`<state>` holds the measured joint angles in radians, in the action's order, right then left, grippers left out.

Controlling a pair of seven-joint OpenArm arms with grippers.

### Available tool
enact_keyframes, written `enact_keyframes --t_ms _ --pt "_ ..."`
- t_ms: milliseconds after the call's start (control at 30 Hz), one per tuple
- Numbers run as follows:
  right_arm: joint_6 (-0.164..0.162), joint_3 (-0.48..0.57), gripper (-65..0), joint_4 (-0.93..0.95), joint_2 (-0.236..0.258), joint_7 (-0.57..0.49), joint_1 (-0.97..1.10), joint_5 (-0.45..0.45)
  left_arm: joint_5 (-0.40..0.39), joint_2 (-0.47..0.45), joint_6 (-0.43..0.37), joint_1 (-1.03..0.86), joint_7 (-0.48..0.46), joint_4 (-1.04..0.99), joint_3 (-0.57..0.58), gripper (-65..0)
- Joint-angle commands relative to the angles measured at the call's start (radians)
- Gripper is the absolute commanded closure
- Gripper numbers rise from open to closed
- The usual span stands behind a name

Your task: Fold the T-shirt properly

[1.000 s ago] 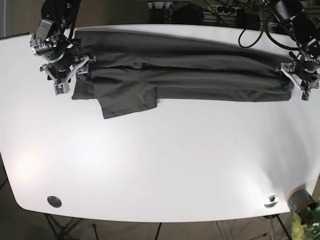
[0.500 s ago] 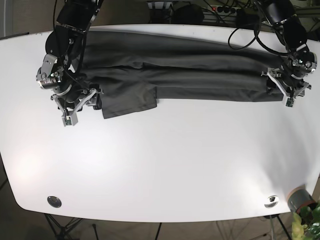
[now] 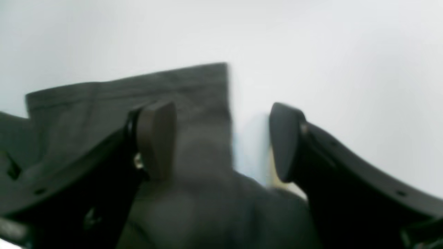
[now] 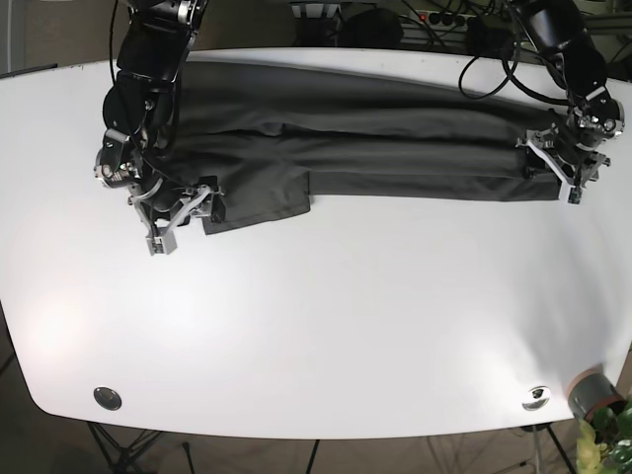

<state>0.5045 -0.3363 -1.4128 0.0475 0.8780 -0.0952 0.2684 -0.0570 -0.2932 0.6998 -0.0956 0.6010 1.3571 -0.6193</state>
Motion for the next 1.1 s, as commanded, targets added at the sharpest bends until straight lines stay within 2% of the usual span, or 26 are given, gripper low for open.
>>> enact_keyframes --t_ms 0,267,367,533,600,767,967,1067 --pt "0.006 0.026 -40.7 -0.003 -0.002 -0.004 -0.002 0.012 0.019 -0.014 -0.002 0.003 0.013 0.005 -0.001 -37.9" --pt "0.006 0.079 -39.2 -0.006 -0.007 -0.007 0.016 0.013 0.019 -0.013 -0.002 0.004 0.013 0.005 0.000 -37.9" --pt "0.006 0.079 -28.4 -0.003 -0.007 -0.007 0.018 0.013 0.019 -0.013 -0.002 0.004 0.013 0.005 0.000 -37.9" --pt "0.006 0.081 -1.9 -0.015 -0.004 -0.003 0.016 0.018 0.019 -0.013 -0.002 0.004 0.013 0.005 0.000 -37.9" --pt "0.006 0.081 -2.4 -0.059 -0.004 0.000 0.021 0.021 0.019 -0.013 -0.002 0.004 0.013 0.005 0.000 -37.9" --pt "0.006 0.078 -2.2 -0.317 -0.005 0.042 0.124 0.021 0.019 -0.013 -0.002 0.004 0.013 0.003 0.000 -37.9" --pt "0.006 0.049 -2.2 -0.549 -0.008 0.129 0.266 0.021 0.019 -0.013 -0.002 0.004 0.013 0.005 -0.001 -37.9" --pt "0.013 0.003 -2.2 -0.596 -0.044 0.132 0.341 0.021 0.019 -0.013 -0.002 0.004 0.013 0.006 -0.001 -37.9"
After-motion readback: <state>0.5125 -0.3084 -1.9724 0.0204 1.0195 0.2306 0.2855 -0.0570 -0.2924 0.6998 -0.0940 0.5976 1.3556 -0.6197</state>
